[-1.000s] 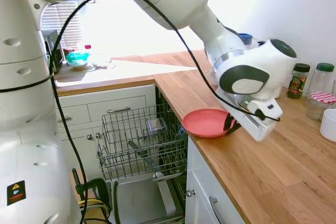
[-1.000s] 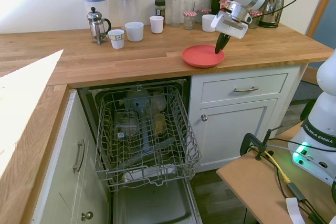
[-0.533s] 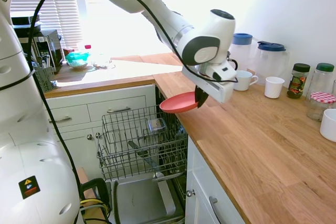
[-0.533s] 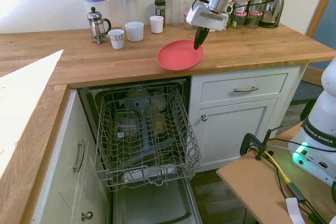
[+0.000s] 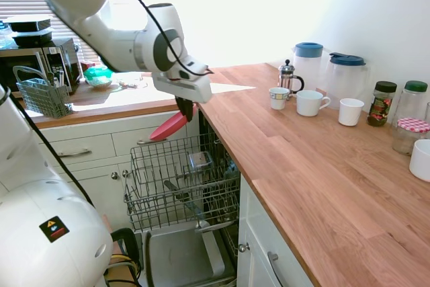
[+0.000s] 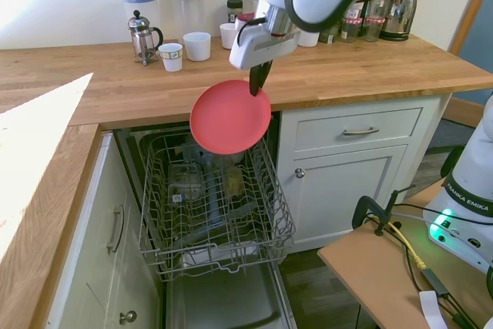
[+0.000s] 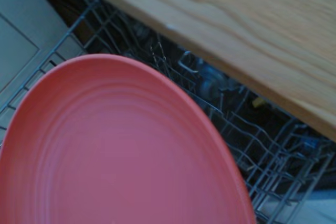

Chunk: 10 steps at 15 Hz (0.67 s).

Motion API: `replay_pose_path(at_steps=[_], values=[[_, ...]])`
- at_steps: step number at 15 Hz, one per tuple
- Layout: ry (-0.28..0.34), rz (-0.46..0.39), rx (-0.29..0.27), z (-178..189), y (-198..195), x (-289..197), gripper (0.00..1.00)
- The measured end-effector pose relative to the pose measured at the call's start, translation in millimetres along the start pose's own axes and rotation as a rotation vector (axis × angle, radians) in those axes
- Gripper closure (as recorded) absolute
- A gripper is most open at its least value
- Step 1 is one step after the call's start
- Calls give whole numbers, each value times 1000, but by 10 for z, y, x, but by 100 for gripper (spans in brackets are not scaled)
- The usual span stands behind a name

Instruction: Put the plate in the dishwasher

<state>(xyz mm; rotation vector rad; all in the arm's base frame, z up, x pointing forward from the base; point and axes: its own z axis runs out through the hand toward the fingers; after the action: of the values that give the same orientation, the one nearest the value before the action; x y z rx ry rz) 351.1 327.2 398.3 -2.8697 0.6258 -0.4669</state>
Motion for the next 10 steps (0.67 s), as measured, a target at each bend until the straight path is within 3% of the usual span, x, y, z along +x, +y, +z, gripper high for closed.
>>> replay_pose_path(at_steps=[5, 10], values=[[277, -101, 46, 104, -310, -565, 100], [483, -281, 106, 453, -266, -1393, 100]])
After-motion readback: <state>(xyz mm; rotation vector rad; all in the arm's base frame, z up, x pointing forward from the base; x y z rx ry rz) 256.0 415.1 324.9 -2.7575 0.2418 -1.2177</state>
